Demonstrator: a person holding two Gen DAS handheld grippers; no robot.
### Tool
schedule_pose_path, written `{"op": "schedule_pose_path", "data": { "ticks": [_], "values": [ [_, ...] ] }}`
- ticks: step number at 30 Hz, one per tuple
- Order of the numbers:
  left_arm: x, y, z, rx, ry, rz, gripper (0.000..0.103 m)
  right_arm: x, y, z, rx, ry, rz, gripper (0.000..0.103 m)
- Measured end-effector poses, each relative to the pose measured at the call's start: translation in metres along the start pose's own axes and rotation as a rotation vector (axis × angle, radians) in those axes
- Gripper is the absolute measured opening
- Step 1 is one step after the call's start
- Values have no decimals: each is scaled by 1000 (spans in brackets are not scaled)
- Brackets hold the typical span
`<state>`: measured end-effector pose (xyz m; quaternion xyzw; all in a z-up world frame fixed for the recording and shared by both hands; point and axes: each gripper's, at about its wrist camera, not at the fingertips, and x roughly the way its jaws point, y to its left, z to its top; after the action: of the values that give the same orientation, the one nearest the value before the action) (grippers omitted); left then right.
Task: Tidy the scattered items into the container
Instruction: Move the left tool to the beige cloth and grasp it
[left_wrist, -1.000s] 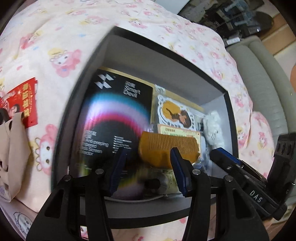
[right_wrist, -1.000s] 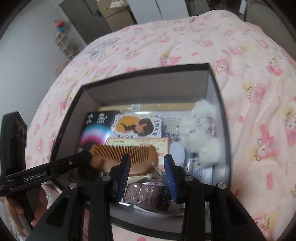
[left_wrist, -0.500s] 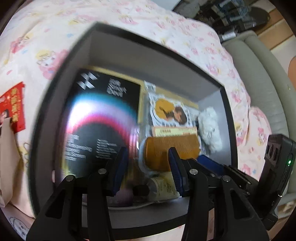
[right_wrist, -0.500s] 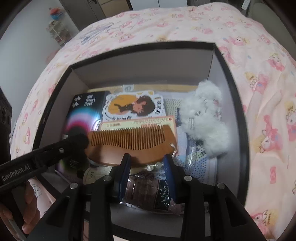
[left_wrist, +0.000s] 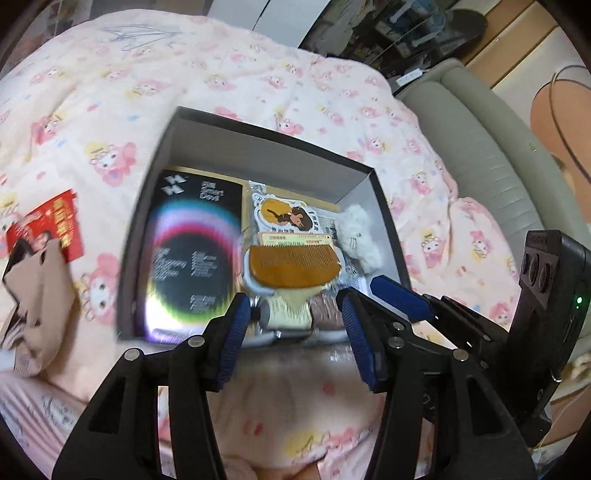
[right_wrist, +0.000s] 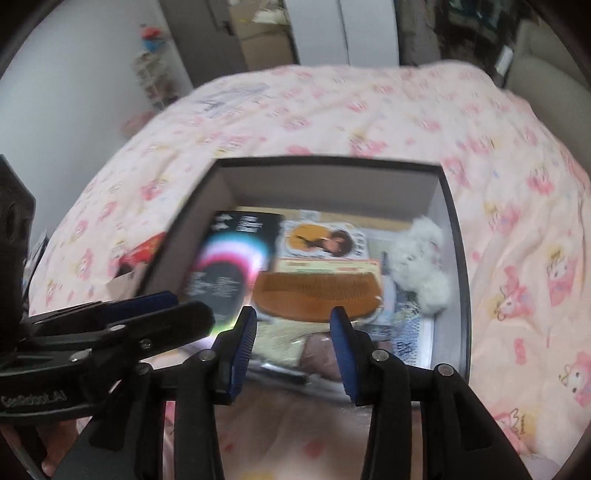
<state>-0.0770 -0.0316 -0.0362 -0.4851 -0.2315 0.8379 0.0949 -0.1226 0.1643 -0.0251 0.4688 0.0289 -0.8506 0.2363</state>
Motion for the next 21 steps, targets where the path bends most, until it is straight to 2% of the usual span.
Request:
{"op": "schedule_pose_path", "data": {
  "ticks": [3,6,13,19,21],
  "values": [
    [-10,7,-3,-18,-17,16,53,-5,29,-6,-43,-4,13,38],
    [-30,33,-9,-48,-36,56,53,3,65,-6,-69,16,58,38],
    [-71,129,-30,-184,-54,117,53,35,152,-13,-139,93,200,38],
    [-76,213,-31,-338,-30,158,53,82,213,-12,-210,198,231,38],
    [-72,235,-30,-366,-4,159,53,100,225,-12,-207,241,240,44]
  ]
}}
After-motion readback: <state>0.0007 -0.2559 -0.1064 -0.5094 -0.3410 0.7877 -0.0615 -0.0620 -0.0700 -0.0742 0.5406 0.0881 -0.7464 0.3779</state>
